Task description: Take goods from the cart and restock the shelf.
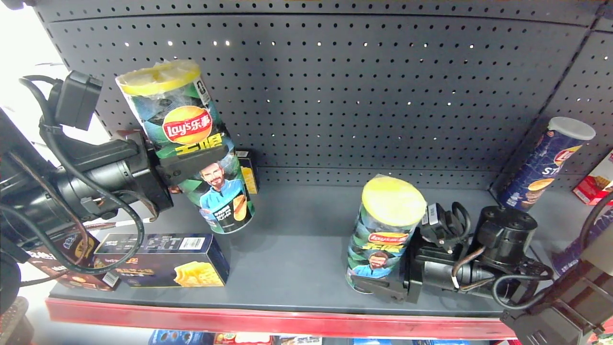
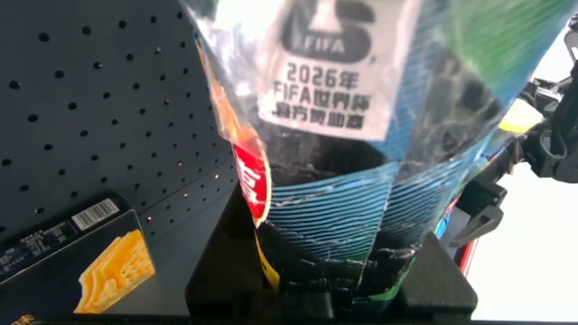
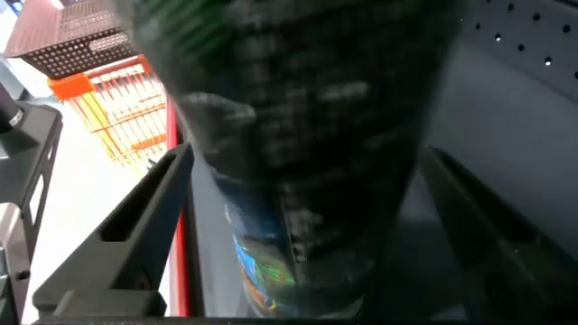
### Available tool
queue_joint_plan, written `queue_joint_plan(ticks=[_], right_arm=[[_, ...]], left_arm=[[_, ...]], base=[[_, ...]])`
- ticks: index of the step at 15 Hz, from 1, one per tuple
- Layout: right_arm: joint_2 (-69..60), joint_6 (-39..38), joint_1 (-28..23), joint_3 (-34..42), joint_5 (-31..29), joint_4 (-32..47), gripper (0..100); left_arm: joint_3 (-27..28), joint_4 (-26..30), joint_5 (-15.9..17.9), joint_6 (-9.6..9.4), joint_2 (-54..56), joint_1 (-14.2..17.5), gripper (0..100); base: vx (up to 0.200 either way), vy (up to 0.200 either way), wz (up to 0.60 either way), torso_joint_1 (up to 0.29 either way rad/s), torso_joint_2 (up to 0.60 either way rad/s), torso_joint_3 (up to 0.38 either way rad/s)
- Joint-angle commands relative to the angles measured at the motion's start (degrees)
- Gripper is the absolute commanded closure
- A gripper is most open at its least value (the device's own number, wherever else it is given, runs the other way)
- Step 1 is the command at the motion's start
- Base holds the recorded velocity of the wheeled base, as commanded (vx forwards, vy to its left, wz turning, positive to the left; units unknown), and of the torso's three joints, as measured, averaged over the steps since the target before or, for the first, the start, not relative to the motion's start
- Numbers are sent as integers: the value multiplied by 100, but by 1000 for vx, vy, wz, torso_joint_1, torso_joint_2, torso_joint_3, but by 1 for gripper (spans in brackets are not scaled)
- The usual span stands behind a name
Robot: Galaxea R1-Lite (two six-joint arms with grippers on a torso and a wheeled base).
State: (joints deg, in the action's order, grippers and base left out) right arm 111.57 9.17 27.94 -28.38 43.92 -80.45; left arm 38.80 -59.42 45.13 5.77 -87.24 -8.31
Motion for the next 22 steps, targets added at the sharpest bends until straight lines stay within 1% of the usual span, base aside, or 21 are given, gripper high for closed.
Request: queue_joint_plan(ticks=[1, 5, 7, 8, 9, 11, 12, 17, 18, 19, 20, 21, 22], right_arm=[[-232, 6, -26, 175, 2, -15, 0], [-874, 6, -254, 632, 2, 3, 0], [-1480, 6, -570, 1054, 11, 38, 0], [-1498, 6, -579, 1071, 2, 38, 0], [-1893, 6, -808, 1432, 11, 29, 0], [-2236, 6, -966, 1713, 11, 47, 0], [-2631, 6, -1089, 1950, 11, 64, 0], [-3985, 6, -1695, 2592, -7, 99, 0], [-4556, 6, -2038, 2724, -7, 398, 0], [-5145, 6, -2319, 2724, -7, 952, 0], [-5576, 6, -2486, 2706, -7, 1444, 0], [-6455, -3, -2794, 2653, -24, 2446, 0], [-7501, -47, -3181, 2548, -156, 3676, 0]], left_arm=[[-66, -9, 5, 3, 14, 5, 100], [-92, -17, 5, 3, 58, 5, 100], [-101, -17, 5, 3, 66, 5, 100], [-101, -17, 5, 3, 66, 5, 100], [-119, -9, 5, 3, 102, 5, 100], [-110, -9, 5, 3, 110, 5, 100], [-101, -17, 5, 3, 119, 5, 100], [-101, -9, 5, 3, 225, 5, 100], [-101, -9, 13, 3, 260, -4, 100], [-101, -17, 13, 3, 260, -12, 100], [-83, -17, 22, 3, 260, -12, 100], [-48, -17, 31, 3, 269, -39, 100], [-48, -17, 40, 3, 269, -56, 100]], base=[[0, 0, 0, 0, 0, 0], [0, 0, 0, 0, 0, 0], [0, 0, 0, 0, 0, 0], [0, 0, 0, 0, 0, 0], [0, 0, 0, 0, 0, 0], [0, 0, 0, 0, 0, 0], [0, 0, 0, 0, 0, 0], [0, 0, 0, 0, 0, 0], [0, 0, 0, 0, 0, 0], [0, 0, 0, 0, 0, 0], [0, 0, 0, 0, 0, 0], [0, 0, 0, 0, 0, 0], [0, 0, 0, 0, 0, 0]])
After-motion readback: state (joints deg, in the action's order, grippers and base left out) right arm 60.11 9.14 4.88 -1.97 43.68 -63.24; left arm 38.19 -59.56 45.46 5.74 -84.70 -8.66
